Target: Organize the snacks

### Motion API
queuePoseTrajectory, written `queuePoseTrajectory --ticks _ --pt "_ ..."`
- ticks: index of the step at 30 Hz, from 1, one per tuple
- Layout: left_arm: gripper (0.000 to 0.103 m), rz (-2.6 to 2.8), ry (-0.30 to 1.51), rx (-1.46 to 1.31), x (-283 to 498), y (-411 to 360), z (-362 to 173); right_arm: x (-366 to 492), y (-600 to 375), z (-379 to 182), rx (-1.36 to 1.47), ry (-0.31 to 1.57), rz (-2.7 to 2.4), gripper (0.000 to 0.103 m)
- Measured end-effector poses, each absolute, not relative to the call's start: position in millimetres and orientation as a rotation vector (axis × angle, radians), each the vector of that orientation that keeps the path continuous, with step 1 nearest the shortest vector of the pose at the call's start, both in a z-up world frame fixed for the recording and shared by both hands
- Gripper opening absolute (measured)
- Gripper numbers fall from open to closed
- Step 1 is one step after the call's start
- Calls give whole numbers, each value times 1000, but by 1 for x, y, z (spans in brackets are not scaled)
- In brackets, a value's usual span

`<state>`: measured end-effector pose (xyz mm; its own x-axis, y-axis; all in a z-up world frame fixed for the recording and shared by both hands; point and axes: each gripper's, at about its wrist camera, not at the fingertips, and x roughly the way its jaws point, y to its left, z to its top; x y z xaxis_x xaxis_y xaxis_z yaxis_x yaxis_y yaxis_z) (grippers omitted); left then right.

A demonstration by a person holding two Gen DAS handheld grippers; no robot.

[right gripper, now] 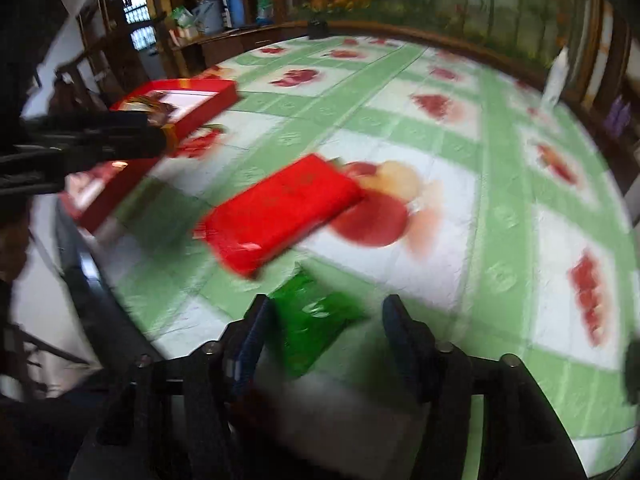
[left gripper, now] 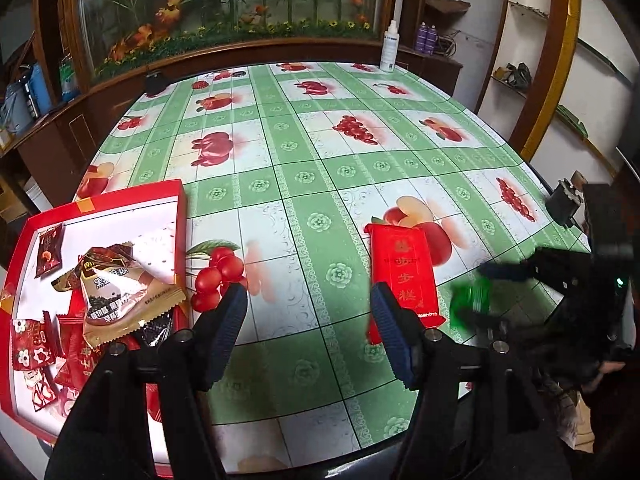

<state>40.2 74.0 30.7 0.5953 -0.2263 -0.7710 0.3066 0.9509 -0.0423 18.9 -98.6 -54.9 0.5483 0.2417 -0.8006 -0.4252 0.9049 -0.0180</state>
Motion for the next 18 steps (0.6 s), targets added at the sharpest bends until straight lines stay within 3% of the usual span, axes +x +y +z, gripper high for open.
queuePoseTrajectory --ticks 1,2,7,13,18 --pt "63 -316 884 99 40 72 30 23 -102 -54 -235 894 390 45" --pt "63 -321 888 98 41 69 29 29 -108 -53 -239 891 382 41" --pt "63 -374 916 114 47 43 24 60 -150 -45 -118 878 320 44" --pt "67 -390 968 161 60 9 10 50 -191 -30 23 847 316 66" --pt "67 -408 1005 184 66 -10 -6 44 -205 -33 94 882 371 66"
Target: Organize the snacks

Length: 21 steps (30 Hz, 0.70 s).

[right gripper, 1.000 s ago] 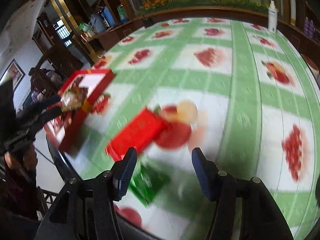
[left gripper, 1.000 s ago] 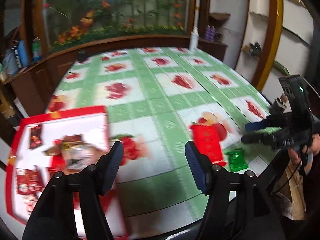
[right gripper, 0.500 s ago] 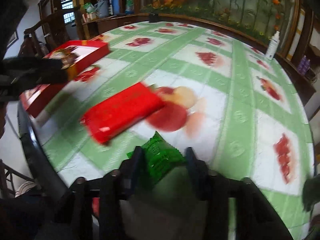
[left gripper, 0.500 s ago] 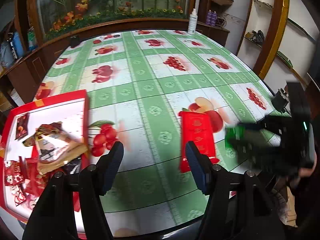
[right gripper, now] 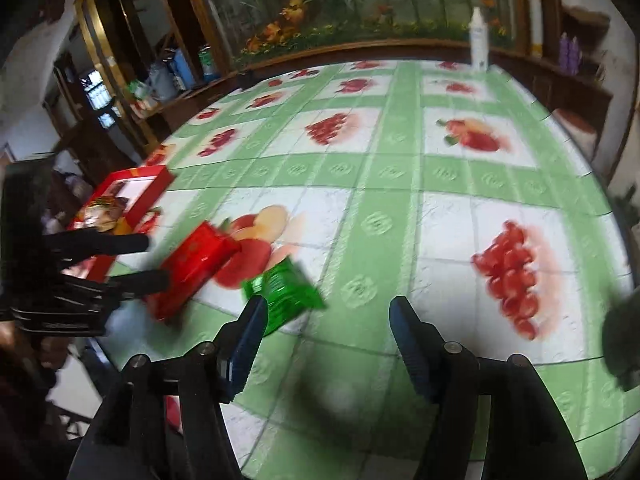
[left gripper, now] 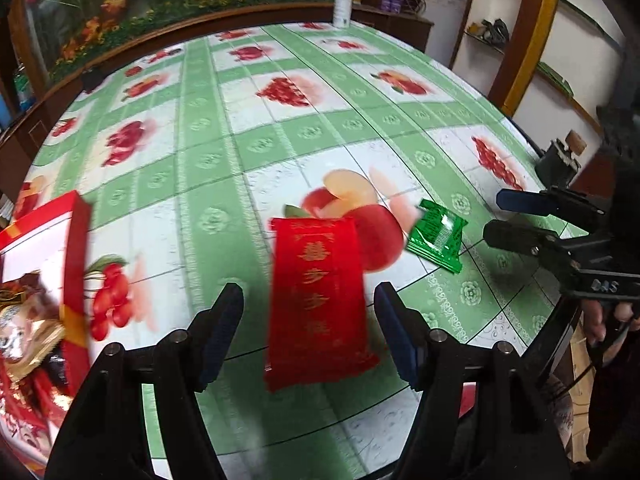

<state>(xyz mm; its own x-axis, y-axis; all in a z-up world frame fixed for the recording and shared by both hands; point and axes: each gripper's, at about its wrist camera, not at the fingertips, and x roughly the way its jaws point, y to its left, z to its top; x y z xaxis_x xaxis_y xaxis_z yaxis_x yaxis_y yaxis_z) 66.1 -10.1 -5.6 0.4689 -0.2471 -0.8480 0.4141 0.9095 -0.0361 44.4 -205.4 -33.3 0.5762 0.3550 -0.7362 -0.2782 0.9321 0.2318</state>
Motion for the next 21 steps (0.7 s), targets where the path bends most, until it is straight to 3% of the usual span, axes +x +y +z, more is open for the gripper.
queuePoseTrajectory --ticks 11,14,18,21 --pt "67 -403 1020 179 66 -16 -20 59 -148 -51 -81 926 403 65" --pt "66 -390 999 197 65 -19 -22 59 -142 -52 -120 920 373 60" --pt "49 -395 964 212 60 -24 -21 56 -141 -53 -153 911 336 47" --pt "46 -392 948 214 57 -26 -21 54 -142 -52 -153 902 324 44"
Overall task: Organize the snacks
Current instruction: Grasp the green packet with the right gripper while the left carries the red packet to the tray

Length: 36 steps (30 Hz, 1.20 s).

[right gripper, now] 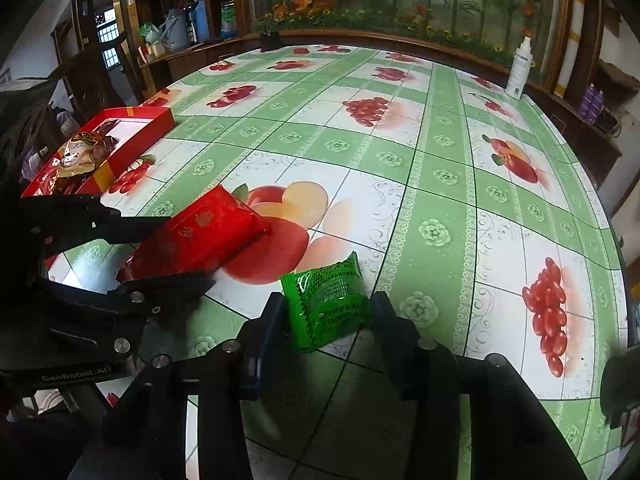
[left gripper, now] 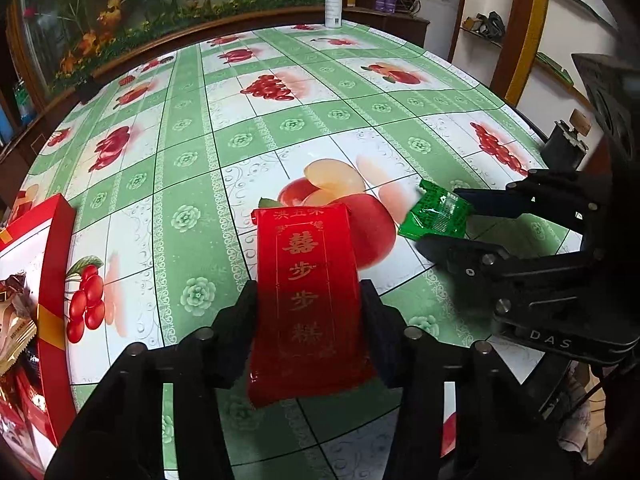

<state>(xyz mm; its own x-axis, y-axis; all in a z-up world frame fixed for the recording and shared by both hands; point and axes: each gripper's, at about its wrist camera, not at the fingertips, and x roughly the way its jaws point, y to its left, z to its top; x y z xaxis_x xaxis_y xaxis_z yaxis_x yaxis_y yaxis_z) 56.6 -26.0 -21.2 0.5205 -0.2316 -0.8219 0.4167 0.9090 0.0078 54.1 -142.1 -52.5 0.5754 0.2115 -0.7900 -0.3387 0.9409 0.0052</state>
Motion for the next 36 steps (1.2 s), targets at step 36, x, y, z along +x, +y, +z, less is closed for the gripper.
queuePoseTrajectory --ticks 36 --pt "44 -323 758 52 23 36 46 50 -166 -31 165 921 379 39"
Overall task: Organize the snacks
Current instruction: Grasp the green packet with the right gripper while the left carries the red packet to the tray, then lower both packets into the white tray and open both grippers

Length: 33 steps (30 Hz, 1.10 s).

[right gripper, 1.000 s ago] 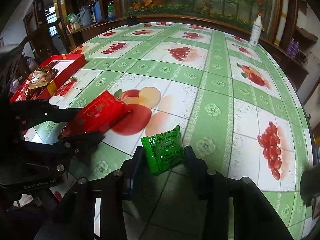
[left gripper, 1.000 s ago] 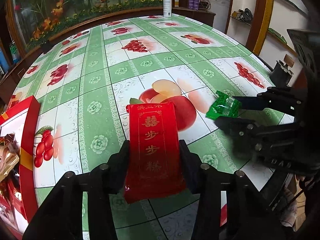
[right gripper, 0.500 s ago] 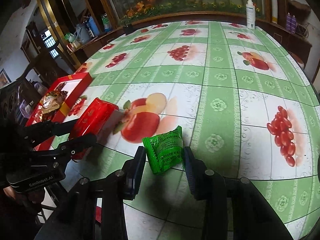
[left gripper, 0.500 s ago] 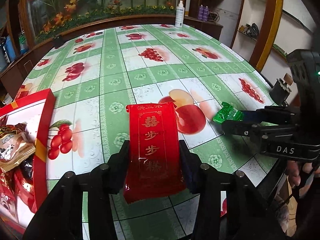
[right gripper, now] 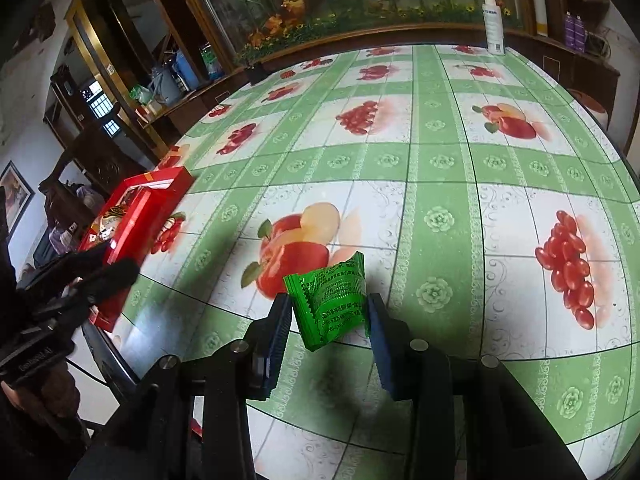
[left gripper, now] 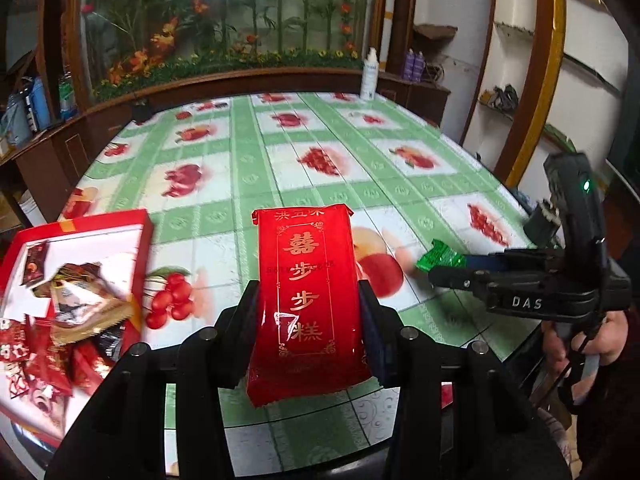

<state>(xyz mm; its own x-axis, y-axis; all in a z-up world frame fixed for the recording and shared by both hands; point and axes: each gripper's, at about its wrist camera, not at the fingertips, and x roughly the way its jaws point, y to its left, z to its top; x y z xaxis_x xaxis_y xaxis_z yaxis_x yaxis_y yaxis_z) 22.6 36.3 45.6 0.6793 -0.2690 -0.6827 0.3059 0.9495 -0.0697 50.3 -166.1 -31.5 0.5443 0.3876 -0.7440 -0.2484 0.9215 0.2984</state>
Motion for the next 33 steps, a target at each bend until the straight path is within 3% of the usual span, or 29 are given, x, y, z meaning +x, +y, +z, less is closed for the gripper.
queuePoseTrajectory --ticks 13,33 --pt "44 -212 687 -13 24 85 64 61 -123 4 128 863 462 39" --pt "45 124 634 -72 20 225 72 100 81 60 131 770 794 39"
